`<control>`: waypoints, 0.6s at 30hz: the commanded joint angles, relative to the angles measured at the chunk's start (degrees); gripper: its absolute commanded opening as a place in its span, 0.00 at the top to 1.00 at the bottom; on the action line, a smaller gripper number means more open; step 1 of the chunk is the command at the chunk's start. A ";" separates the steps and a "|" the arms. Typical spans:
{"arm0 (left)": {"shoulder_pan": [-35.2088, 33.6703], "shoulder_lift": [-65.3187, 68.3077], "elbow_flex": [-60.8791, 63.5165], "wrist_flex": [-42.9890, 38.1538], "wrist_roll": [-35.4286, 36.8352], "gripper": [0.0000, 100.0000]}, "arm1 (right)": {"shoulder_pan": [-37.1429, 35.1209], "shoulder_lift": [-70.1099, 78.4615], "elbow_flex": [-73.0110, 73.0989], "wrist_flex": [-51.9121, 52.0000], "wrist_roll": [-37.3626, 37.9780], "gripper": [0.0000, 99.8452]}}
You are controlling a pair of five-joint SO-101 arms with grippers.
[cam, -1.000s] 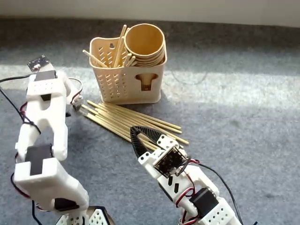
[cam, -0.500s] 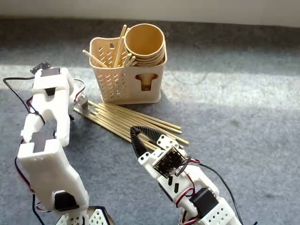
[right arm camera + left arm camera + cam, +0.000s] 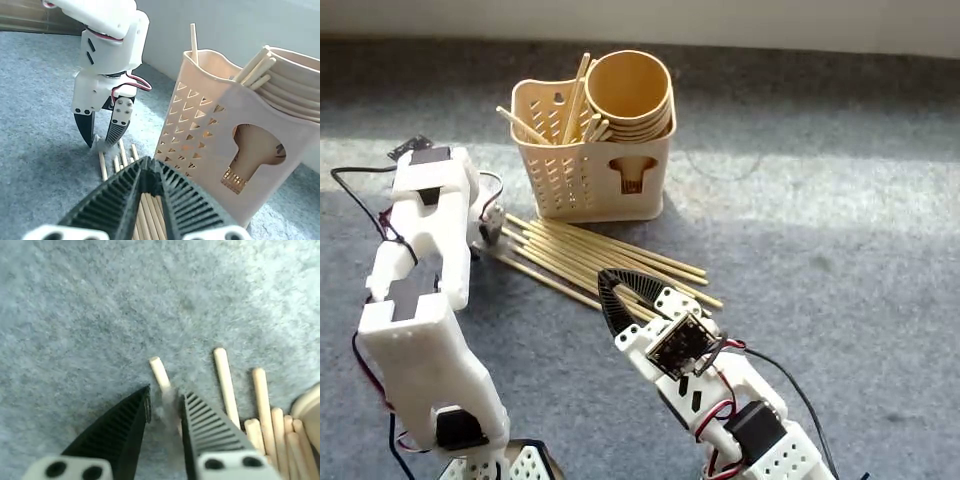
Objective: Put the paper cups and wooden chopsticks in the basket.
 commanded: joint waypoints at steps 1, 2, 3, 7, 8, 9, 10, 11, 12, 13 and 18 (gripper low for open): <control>0.84 -0.66 -2.42 0.18 -1.41 0.93 | -0.57 -0.57 5.32 0.31 0.62 0.99; 0.84 -0.66 -2.42 0.18 -1.49 0.94 | -0.57 -0.57 5.32 0.31 0.62 0.99; 0.75 -0.66 -2.42 0.18 -1.49 0.94 | -0.57 -0.57 5.32 0.31 0.62 0.99; 0.13 -0.66 -2.42 0.18 -1.49 0.97 | -0.57 -0.57 5.32 0.31 0.62 0.99; -0.22 -0.66 -2.42 0.26 -1.49 0.98 | -0.57 -0.57 5.32 0.31 0.62 0.99; -0.66 -0.66 -2.42 0.26 -1.49 0.99 | -0.57 -0.57 5.32 0.31 0.62 0.99; -1.01 -0.66 -2.42 0.26 -1.58 1.00 | -0.57 -0.57 5.32 0.31 0.62 0.99; -1.10 -0.75 -2.42 0.26 -1.58 1.00 | -0.57 -0.57 5.32 0.31 0.62 0.99; -1.27 -0.92 -2.42 0.35 -1.58 1.00 | -0.57 -0.57 5.32 0.31 0.62 0.99; -1.45 -1.01 -2.42 0.53 -1.76 1.00 | -0.57 -0.57 5.32 0.31 0.62 0.99; -1.80 -1.27 -2.42 0.62 -3.34 1.00 | -0.57 -0.57 5.32 0.31 0.62 0.99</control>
